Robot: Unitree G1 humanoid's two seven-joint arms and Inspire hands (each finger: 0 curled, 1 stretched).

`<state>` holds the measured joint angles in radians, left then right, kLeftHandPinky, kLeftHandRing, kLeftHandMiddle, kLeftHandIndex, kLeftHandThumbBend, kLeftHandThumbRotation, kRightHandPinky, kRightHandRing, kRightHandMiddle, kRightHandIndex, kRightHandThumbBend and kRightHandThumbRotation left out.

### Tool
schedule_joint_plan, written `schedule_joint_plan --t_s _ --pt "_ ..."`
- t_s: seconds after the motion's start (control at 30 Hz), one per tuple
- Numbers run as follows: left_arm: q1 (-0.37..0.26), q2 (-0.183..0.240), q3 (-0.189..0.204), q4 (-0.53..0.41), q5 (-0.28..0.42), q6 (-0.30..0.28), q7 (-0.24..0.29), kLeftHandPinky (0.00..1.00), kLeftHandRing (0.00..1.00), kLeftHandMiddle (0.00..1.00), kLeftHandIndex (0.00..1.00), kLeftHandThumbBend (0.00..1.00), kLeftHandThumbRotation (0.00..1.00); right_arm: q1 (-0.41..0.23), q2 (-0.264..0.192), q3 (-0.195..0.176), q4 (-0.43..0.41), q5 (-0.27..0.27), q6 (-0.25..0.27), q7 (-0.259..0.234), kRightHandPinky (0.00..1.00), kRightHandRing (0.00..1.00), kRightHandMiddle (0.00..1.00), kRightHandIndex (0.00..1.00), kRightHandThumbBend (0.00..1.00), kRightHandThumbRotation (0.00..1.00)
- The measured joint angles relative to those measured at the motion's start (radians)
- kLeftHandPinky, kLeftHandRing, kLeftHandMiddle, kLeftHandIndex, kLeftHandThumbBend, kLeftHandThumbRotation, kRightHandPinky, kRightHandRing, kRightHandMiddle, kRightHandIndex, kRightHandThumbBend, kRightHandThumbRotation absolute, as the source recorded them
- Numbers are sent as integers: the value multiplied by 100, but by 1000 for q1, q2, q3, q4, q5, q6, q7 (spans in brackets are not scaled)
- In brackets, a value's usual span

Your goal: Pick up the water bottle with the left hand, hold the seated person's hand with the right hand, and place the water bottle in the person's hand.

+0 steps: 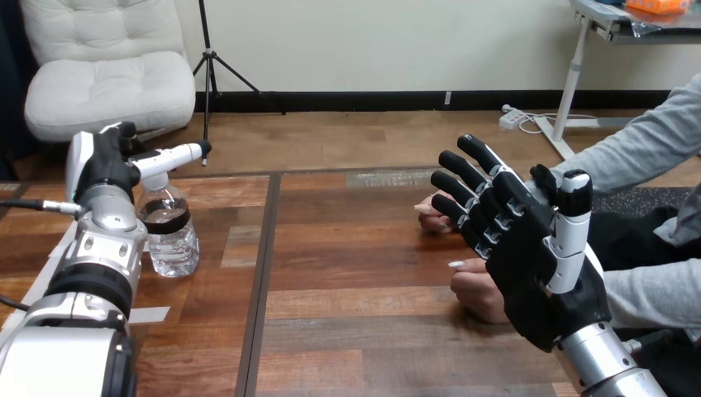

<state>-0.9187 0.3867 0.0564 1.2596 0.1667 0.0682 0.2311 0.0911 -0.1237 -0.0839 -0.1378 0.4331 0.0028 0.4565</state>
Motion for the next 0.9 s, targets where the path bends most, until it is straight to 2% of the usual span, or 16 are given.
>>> schedule_joint_plan --t_s 0.27,0.47,0.9 --pt "0 6 -1 0 1 2 4 84 90 91 90 100 33 0 0 0 0 0 0 0 93 93 92 95 98 100" --pt "0 10 -9 2 7 24 -7 86 92 93 92 100 38 0 0 0 0 0 0 2 93 93 92 95 98 100" --pt "1 16 -11 10 7 48 -32 85 93 94 91 100 43 0 0 0 0 0 2 5 93 93 93 95 98 100"
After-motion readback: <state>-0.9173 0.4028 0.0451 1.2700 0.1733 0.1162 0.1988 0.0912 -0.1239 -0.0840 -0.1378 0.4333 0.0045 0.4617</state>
